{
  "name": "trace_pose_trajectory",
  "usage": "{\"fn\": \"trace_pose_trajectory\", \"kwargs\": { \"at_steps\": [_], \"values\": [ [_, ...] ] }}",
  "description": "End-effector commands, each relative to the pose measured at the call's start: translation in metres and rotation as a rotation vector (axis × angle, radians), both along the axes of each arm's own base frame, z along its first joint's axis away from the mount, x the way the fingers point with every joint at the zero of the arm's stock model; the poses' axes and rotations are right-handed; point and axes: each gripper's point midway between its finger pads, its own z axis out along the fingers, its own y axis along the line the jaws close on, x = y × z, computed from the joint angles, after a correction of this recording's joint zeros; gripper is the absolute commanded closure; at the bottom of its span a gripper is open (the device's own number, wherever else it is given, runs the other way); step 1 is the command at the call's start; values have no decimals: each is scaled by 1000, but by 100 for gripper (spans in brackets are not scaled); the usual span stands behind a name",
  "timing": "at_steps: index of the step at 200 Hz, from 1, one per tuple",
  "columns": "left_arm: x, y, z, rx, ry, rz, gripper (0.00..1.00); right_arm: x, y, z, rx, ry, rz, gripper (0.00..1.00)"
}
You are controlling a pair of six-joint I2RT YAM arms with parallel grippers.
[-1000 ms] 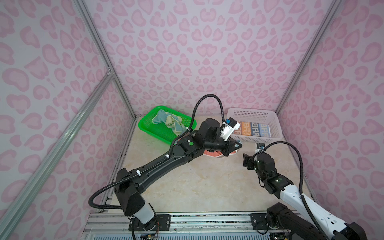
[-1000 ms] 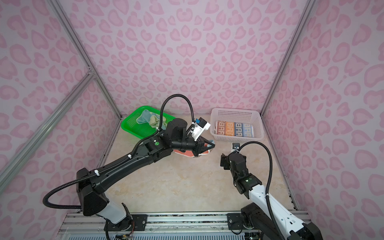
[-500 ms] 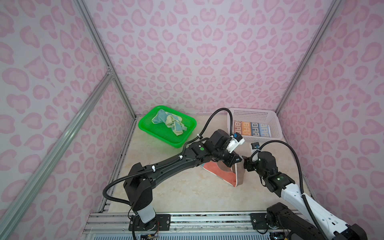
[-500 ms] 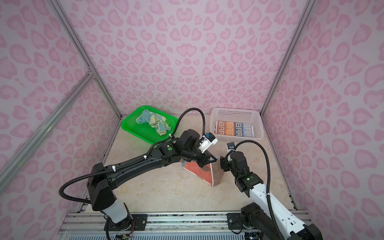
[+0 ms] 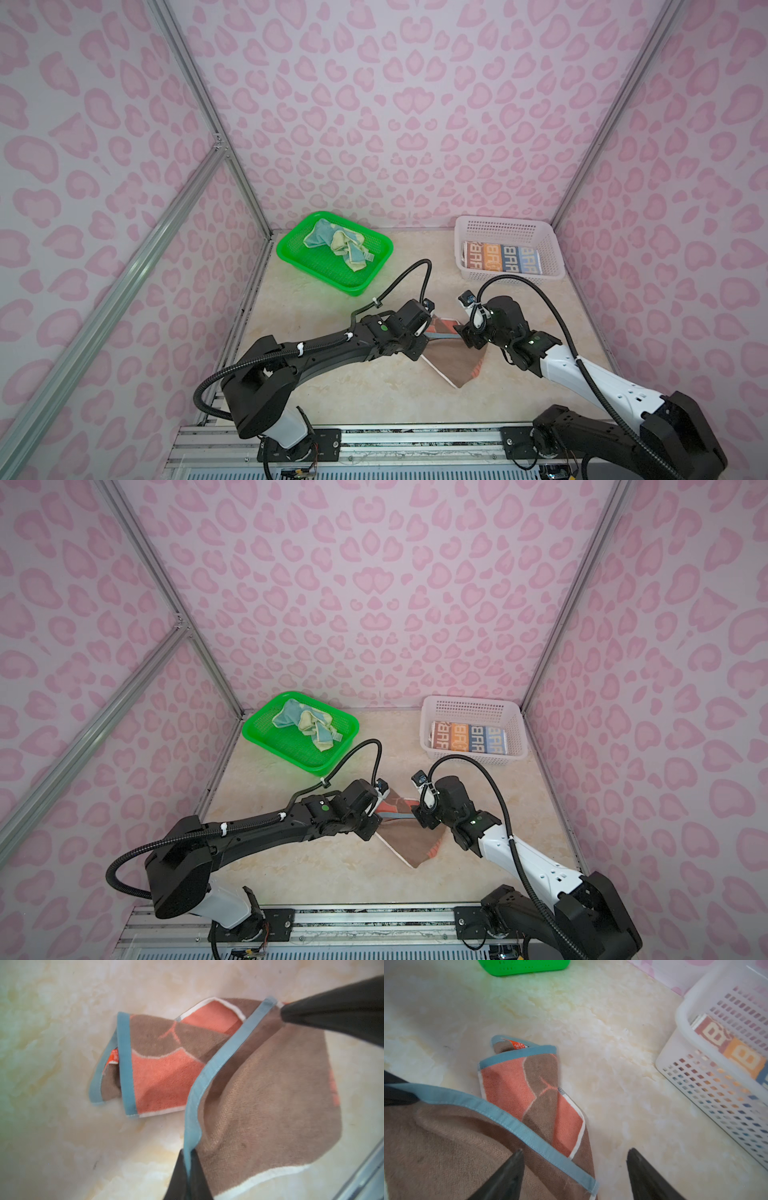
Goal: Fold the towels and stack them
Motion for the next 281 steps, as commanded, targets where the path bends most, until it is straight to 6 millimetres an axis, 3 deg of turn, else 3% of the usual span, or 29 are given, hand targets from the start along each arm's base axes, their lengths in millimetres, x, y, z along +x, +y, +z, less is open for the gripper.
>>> {"fn": "trace_pose_trajectory", "kwargs": {
  "at_steps": [1, 51, 76, 102, 135, 173, 204, 222, 244, 281],
  "values": [
    [8, 10, -7, 36, -52, 42, 98, 2, 6, -8, -77, 10, 51, 21],
    [12, 26, -30, 115, -58, 97, 98, 11, 18, -24, -42, 235, -58, 20],
    [16, 34, -37, 147, -73, 132, 98, 7, 29, -40, -18, 357, -67, 19],
    [23, 46, -42, 141, -73, 193, 97, 3, 25, -54, -13, 401, -133, 21],
    [35, 54, -41, 77, -54, 261, 98, -17, 13, -66, 11, 453, -202, 31],
    [53, 56, -34, 45, -75, 303, 98, -54, 30, -82, 8, 502, -147, 50],
    [70, 57, -26, 18, -112, 352, 98, -72, 54, -82, 6, 469, -91, 50],
    [77, 55, -24, -4, -122, 367, 98, -76, 68, -78, 26, 451, -64, 44],
    [79, 52, -24, -15, -124, 366, 98, -71, 74, -75, 35, 418, -65, 37],
    [77, 53, -29, -13, -116, 359, 98, -59, 83, -72, 27, 385, -42, 43]
  ]
}}
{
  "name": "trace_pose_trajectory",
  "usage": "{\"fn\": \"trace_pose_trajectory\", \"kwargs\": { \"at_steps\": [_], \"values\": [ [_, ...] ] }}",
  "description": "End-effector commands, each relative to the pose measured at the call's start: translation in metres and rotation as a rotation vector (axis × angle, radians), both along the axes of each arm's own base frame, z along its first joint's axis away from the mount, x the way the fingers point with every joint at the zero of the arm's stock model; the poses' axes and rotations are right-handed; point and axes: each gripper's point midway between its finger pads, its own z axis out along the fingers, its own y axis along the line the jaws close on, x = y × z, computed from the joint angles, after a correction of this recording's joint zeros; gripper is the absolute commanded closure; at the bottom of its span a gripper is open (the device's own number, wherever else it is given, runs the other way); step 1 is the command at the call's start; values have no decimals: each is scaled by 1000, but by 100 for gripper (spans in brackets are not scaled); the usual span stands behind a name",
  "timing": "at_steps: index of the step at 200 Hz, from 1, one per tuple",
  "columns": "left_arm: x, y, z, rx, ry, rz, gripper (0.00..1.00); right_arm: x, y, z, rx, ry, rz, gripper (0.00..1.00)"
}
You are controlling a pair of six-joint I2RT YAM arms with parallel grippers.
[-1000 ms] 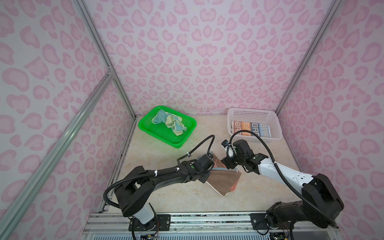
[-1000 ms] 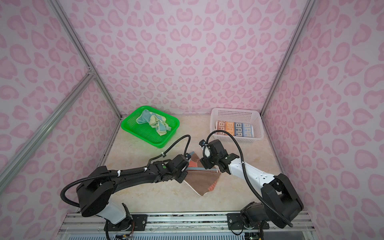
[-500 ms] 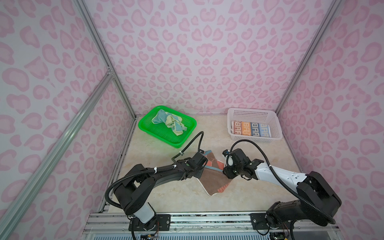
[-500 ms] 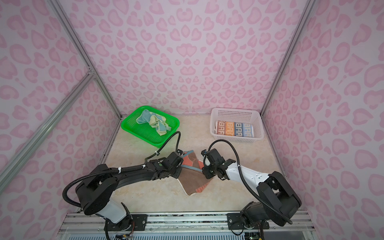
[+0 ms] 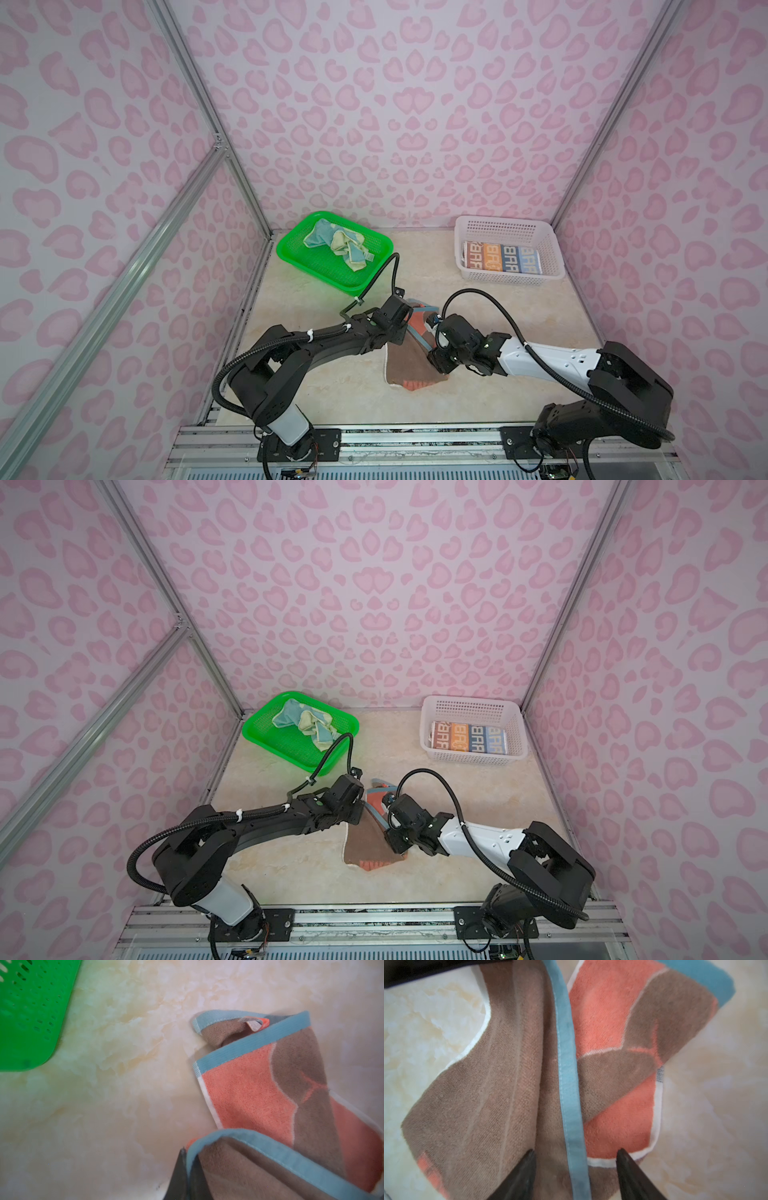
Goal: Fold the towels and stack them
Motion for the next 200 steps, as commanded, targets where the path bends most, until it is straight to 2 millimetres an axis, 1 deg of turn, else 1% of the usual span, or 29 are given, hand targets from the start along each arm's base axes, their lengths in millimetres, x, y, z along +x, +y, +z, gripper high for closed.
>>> {"fn": "trace_pose_trajectory", "kwargs": {
  "at_steps": [1, 20, 39, 71, 90, 103, 135, 168, 200],
  "values": [
    [5, -4, 1, -21, -19, 6, 98, 12, 8, 4, 10, -41, 5, 43],
    [4, -2, 0, -15, -15, 8, 98, 14, 11, 2, 14, -27, 13, 48],
    [3, 0, -1, -11, -17, 12, 98, 14, 11, -1, 17, -14, 14, 52],
    [5, 5, -1, 6, -21, 26, 98, 8, 1, -3, 21, 7, -3, 57],
    [6, 5, -2, 10, -20, 25, 98, 1, -7, -4, 35, 33, -22, 59],
    [7, 5, -2, 10, -20, 27, 98, -3, -14, -9, 36, 61, -45, 59],
    [7, 5, -3, 14, -17, 28, 98, -15, -22, -18, 40, 113, -74, 59],
    [6, 7, -5, 21, -11, 25, 98, -22, -22, -21, 59, 151, -82, 64],
    [6, 6, -7, 21, -6, 26, 98, -27, -20, -23, 73, 178, -80, 63]
  ]
}}
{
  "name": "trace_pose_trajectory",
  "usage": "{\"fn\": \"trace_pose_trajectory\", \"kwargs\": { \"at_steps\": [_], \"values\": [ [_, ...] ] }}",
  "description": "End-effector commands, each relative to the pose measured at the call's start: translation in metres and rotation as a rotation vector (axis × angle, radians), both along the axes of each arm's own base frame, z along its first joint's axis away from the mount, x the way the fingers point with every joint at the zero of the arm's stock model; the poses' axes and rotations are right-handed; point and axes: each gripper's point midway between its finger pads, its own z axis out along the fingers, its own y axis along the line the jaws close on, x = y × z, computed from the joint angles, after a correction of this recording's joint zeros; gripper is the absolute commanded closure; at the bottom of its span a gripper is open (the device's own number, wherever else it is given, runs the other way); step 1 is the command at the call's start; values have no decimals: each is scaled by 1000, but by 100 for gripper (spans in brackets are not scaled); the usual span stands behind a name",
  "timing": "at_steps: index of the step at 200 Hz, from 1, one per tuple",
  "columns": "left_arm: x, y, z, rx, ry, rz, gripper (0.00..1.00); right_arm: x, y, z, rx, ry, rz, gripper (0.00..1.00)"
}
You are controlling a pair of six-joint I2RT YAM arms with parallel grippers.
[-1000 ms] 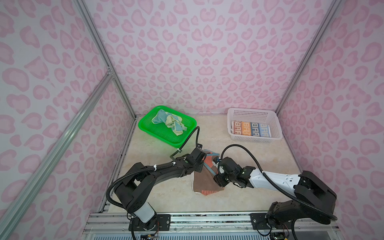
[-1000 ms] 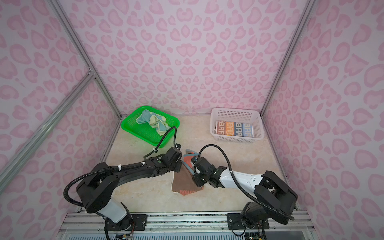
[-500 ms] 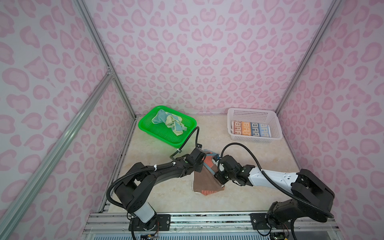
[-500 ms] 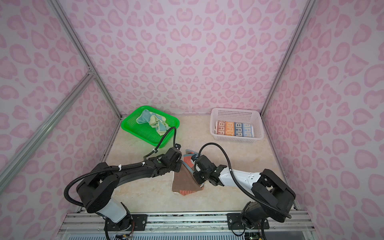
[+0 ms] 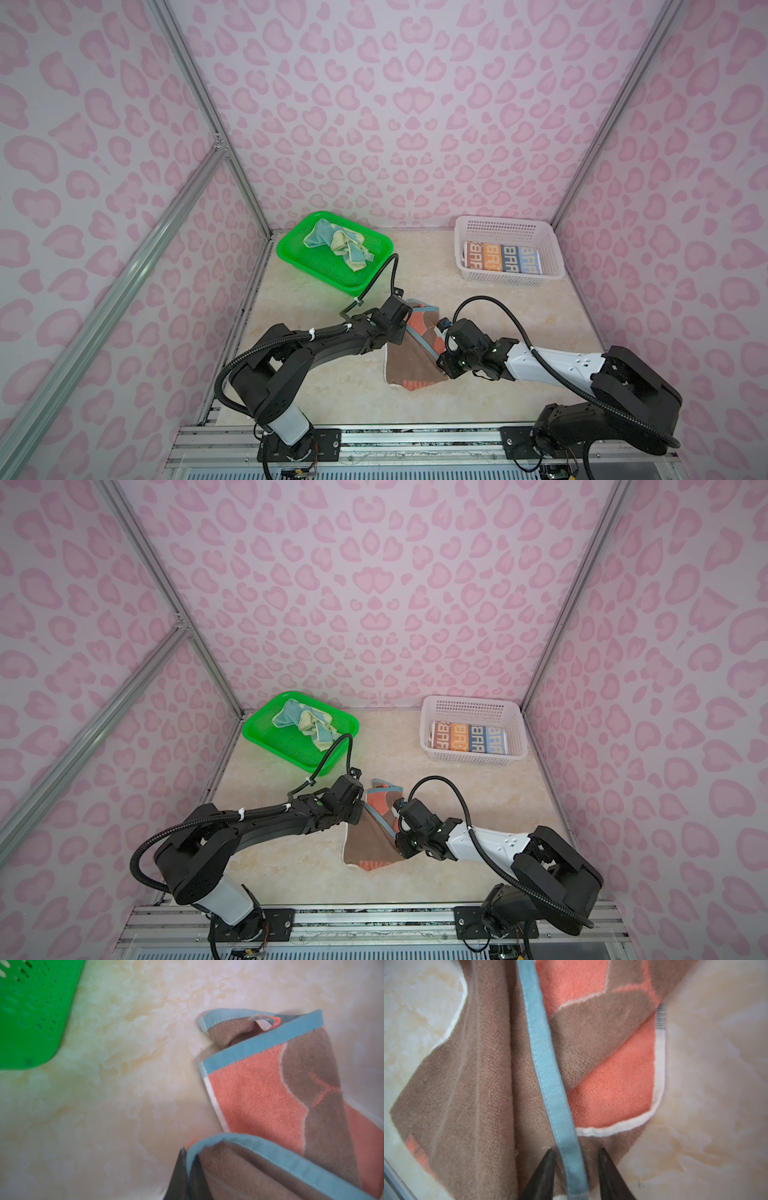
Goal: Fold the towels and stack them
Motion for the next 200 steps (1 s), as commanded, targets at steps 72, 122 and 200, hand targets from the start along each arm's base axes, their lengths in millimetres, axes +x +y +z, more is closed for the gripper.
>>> {"fn": "trace_pose_trajectory", "kwargs": {
  "at_steps": [72, 122, 200],
  "values": [
    [4, -2, -7, 11, 10, 4, 98, -12, 9, -16, 2, 100, 19, 89],
    [4, -1, -6, 14, 7, 6, 98, -3, 13, 7, 15, 27, 37, 98],
    [17, 12, 27, -5, -118, 78, 98, 42, -22, 75, -111, -304, -48, 100]
  ]
}}
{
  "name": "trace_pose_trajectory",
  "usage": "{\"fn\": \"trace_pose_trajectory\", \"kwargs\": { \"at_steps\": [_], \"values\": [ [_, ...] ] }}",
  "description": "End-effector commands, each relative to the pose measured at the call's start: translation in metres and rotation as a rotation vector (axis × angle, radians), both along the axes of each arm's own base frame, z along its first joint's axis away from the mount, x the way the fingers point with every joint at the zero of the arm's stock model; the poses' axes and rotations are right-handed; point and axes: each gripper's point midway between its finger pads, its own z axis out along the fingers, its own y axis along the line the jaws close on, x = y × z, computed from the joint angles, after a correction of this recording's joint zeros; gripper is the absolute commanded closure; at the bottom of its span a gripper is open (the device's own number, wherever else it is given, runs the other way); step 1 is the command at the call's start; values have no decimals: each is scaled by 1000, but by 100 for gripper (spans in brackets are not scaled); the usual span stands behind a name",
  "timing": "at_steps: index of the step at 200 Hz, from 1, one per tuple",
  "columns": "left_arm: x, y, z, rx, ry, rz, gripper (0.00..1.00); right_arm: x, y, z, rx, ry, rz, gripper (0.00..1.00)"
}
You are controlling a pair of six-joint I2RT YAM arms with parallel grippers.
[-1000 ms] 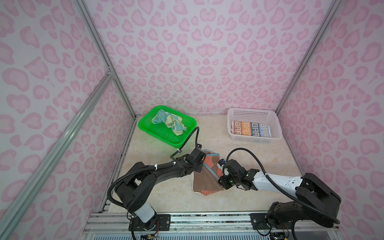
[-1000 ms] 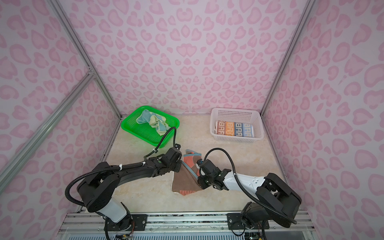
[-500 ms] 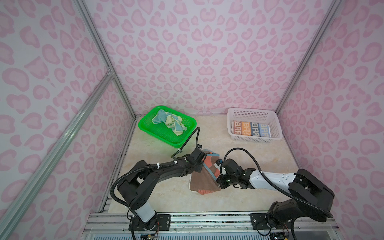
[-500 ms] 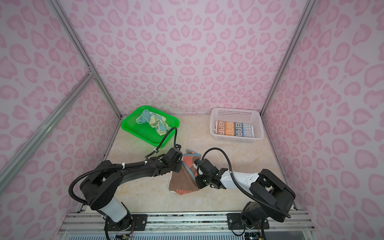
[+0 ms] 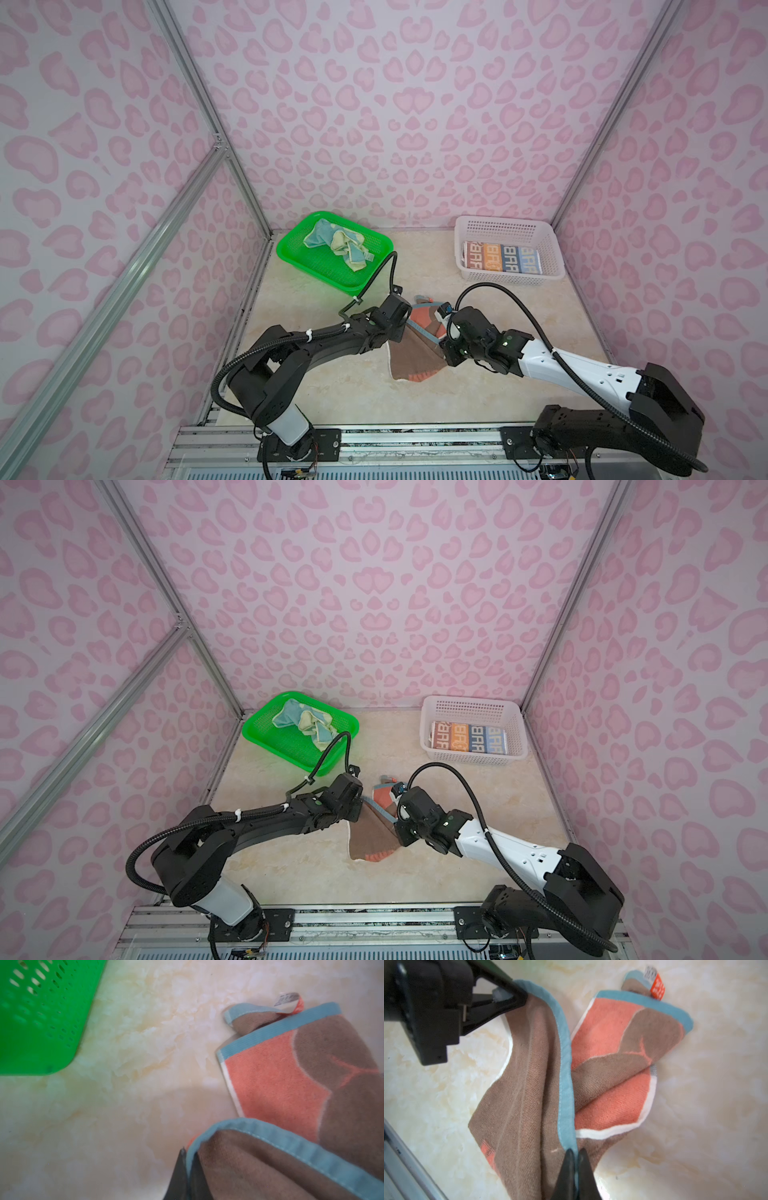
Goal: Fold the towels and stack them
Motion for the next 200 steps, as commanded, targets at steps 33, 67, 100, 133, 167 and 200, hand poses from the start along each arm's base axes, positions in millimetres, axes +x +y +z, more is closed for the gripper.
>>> {"fn": "trace_pose_trajectory", "kwargs": {
  "at_steps": [33, 67, 100, 133, 167, 200],
  "values": [
    [20, 22, 29, -4, -172, 140, 98, 27, -30, -8, -173, -155, -87, 100],
    [21, 30, 22, 33, -192, 158, 98, 13, -10, -34, -133, -27, -13, 90],
    [16, 33, 11, 42, -179, 150, 98, 6, -2, -43, -112, 26, 16, 76],
    [16, 31, 11, 20, -194, 140, 98, 13, 0, -30, -117, -7, 39, 61],
    [15, 32, 12, 14, -198, 140, 98, 25, 0, -25, -79, -11, 25, 55],
    [14, 32, 9, 21, -188, 137, 98, 31, 2, -36, -22, 42, 23, 55]
  ]
}}
